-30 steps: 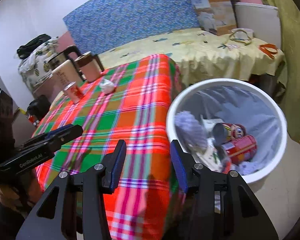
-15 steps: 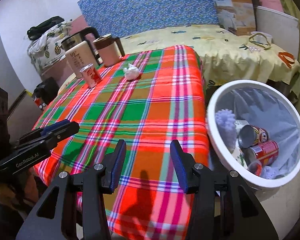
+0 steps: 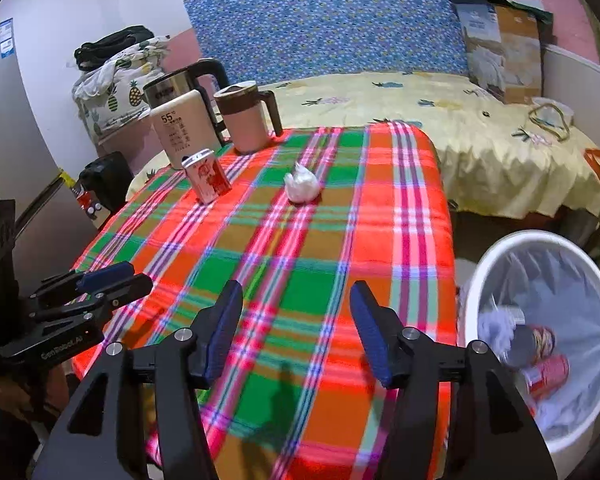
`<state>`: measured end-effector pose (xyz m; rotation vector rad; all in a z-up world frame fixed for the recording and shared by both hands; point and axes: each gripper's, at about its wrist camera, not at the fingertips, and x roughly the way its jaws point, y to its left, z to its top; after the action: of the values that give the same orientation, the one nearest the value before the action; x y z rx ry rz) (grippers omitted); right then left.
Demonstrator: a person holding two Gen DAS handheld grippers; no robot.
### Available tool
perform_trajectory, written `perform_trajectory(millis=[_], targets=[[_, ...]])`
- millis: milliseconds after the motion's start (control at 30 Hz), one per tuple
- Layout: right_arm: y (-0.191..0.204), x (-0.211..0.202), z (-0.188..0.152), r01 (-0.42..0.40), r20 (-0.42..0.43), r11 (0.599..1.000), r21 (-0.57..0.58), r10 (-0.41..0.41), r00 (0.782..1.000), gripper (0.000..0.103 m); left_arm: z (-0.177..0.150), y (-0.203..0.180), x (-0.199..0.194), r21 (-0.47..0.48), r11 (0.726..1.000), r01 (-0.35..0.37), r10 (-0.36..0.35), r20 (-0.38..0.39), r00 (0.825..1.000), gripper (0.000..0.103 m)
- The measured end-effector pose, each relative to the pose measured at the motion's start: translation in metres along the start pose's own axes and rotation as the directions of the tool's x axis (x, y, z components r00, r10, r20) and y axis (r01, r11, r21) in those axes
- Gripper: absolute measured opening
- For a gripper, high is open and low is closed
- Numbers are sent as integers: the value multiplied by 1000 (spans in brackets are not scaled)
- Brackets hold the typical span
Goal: Collect trash
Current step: 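Move both grippers back over the table toward the carton and tissue, then grasp the pink-and-white juice carton with the left gripper while the right grasps the white tissue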
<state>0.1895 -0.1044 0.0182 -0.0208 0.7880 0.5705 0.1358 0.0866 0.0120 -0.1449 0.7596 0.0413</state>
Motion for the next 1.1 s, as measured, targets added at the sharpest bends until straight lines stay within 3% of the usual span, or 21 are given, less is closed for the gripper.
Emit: perform_trajectory(millis=[367,633,967,1100], targets=[[8,42,39,-22,-32,998,-58,21,999,58,49,43,31,19,998,-52,52,23,998,38],[8,79,60,4,-73,997,-77,-9,997,58,77,72,70,10,998,-61,60,20,998,38],[8,115,73,8,-105,994,-110,-20,994,59,107,104,102,9,999,-32,32,49,998,59],[6,125,75,10,-114,994,-110,-22,993,60,110,108,114,35,999,-22,20,44,999,60]])
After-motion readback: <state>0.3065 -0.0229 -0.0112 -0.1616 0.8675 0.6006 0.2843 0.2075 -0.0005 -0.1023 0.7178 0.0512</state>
